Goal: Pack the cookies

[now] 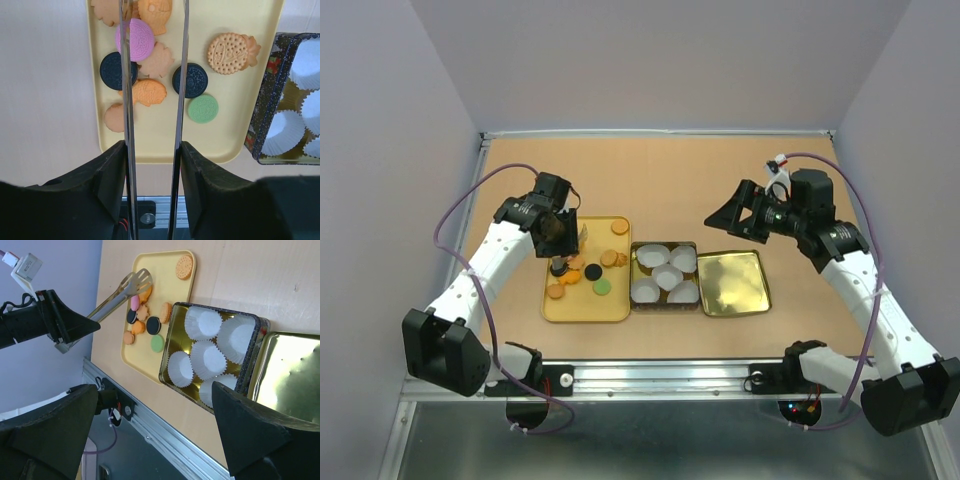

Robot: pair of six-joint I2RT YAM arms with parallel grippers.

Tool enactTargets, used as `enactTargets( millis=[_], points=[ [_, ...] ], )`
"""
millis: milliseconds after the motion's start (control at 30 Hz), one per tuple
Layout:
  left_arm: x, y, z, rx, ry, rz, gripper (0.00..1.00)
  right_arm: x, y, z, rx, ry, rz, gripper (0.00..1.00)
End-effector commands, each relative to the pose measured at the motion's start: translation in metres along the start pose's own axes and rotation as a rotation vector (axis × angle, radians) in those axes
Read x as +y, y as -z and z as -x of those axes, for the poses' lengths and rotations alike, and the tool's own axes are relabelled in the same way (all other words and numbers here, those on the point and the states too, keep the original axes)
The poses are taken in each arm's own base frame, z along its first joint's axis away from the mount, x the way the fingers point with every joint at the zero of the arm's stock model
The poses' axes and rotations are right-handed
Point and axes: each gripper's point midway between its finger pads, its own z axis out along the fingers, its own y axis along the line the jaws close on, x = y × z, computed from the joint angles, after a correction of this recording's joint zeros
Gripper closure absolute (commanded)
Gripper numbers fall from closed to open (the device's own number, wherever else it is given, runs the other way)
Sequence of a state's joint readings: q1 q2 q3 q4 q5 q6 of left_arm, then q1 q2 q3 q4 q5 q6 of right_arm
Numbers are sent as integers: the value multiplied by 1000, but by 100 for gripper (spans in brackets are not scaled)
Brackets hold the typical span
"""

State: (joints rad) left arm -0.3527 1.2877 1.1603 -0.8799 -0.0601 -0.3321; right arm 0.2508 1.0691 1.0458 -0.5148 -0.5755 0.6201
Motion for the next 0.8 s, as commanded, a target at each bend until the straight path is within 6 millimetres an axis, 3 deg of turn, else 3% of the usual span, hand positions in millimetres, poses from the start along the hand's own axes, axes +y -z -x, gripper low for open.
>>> enactTargets(
  millis=[0,233,533,633,767],
  points=[
    [-1,-2,2,-3,-2,10,45,-1,3,-4,-9,31,-2,0],
    [-11,-5,-5,25,-27,-19,53,-3,5,-5,-11,35,-13,0],
    [-11,-8,-4,35,-39,-4,69,-8,6,-9,-9,44,-32,0],
    [-13,-6,0,41,-55,-5,73,-9,6,-8,-10,44,-39,0],
    [-22,13,30,-24,-54,-18,76,-10,5,-9,-6,40,-40,0]
  ],
)
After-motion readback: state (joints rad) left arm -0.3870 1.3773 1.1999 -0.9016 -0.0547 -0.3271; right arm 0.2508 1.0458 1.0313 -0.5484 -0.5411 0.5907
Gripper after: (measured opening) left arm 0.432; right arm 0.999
